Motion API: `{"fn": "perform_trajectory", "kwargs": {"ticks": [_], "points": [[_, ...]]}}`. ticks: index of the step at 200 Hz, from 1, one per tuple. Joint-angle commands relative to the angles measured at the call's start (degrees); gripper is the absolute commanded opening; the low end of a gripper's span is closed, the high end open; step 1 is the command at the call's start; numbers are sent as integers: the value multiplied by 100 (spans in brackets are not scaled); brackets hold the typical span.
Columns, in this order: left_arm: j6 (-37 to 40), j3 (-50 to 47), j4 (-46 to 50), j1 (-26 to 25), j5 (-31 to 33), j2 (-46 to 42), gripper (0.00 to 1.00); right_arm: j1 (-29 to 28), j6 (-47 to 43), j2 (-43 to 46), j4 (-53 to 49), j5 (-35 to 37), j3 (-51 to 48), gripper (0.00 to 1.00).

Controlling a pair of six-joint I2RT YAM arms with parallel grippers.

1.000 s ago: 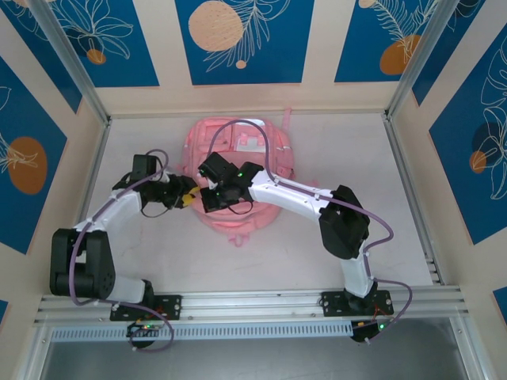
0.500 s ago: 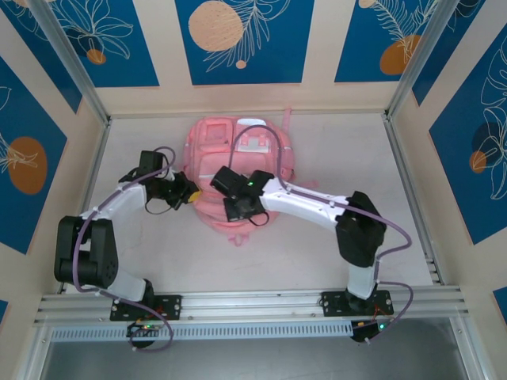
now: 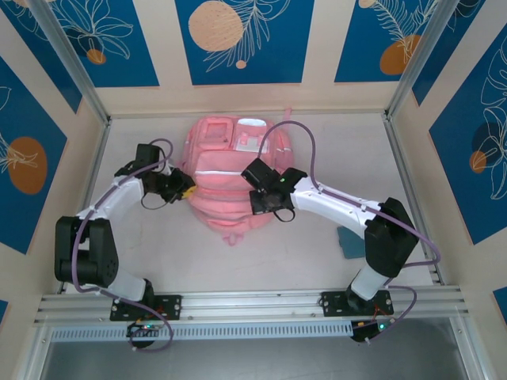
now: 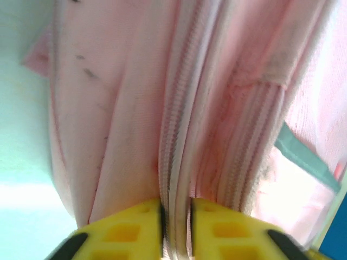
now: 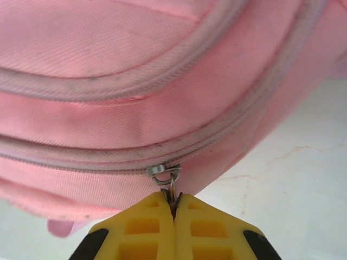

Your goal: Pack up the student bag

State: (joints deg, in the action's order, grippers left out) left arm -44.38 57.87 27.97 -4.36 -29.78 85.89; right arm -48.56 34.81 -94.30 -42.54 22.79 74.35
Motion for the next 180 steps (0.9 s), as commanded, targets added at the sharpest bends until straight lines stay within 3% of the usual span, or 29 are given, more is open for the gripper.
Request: {"fn": "perform_trajectory", "kwargs": {"ticks": [1,15,37,63,99,132,145,180], "points": [[458,303,460,231,863,-272,35,-146,-320,-288,406,-769,440,0],[642,412,771,272,1268,-395,45,-263,-340,-596,613,-1083,774,0],[653,411,965,304,1343,-569,49,-454,-351,-1102,871,-1423,1346,0],[205,75,744,304,886,-839,52,-626,-336,-1582,999,-1668,1935,0],[-760,-696,-277,302,-87,-1026,56,-692,-216,-1846,1222,-2009,2131,0],[-885,-864,-815,289,-386,-700,55,-690,-184,-1828,1248,-2110,2066,0],[-898,-860,-905,287,-388,-580,52,-690,-171,-1794,1216,-2088,2020,0],[-689,-812,-709,287,8,-429,23,-683,-297,-1549,856,-1625,1732,0]]}}
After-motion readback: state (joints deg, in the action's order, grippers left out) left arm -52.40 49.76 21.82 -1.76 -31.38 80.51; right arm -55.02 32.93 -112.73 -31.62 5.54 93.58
